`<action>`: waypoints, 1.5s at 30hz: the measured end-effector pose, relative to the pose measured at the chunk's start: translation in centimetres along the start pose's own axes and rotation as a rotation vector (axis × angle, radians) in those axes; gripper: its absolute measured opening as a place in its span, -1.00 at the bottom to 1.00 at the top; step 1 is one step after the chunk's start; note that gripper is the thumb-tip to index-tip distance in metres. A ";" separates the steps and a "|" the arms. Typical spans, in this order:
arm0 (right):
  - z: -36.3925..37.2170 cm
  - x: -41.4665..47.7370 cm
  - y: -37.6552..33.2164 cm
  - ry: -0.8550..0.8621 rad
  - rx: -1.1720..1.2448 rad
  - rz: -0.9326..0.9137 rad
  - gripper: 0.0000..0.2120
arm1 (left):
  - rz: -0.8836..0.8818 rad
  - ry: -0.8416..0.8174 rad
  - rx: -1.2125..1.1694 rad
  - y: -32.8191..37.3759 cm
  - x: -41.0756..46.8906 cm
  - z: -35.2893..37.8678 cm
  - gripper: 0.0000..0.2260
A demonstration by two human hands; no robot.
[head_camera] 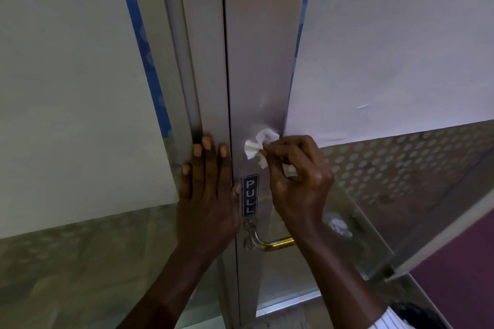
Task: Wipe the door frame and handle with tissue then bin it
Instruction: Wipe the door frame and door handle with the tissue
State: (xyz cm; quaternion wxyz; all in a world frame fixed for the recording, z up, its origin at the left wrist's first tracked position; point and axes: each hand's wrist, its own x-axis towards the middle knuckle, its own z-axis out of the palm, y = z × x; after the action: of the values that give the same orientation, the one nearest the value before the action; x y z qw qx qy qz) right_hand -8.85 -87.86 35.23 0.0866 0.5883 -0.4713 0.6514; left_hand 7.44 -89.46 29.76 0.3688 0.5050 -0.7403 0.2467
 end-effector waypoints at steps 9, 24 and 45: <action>0.1 -3.3 0.9 -0.026 0.023 0.185 -0.86 | 0.017 0.011 -0.021 0.0 0.2 -0.2 -0.30; -0.2 -1.9 1.0 0.016 0.013 0.181 -0.89 | 0.042 -0.022 -0.030 -0.4 0.1 -0.3 -0.27; 0.4 -3.0 1.3 -0.076 -0.038 0.084 -0.88 | 0.029 -0.033 -0.045 -0.5 -0.2 -0.3 -0.28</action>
State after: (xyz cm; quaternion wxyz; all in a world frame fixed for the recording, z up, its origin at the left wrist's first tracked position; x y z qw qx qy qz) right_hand -8.54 -87.55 31.92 0.0524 0.5903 -0.5109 0.6227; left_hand 8.03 -89.31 29.81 0.3640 0.4899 -0.7589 0.2270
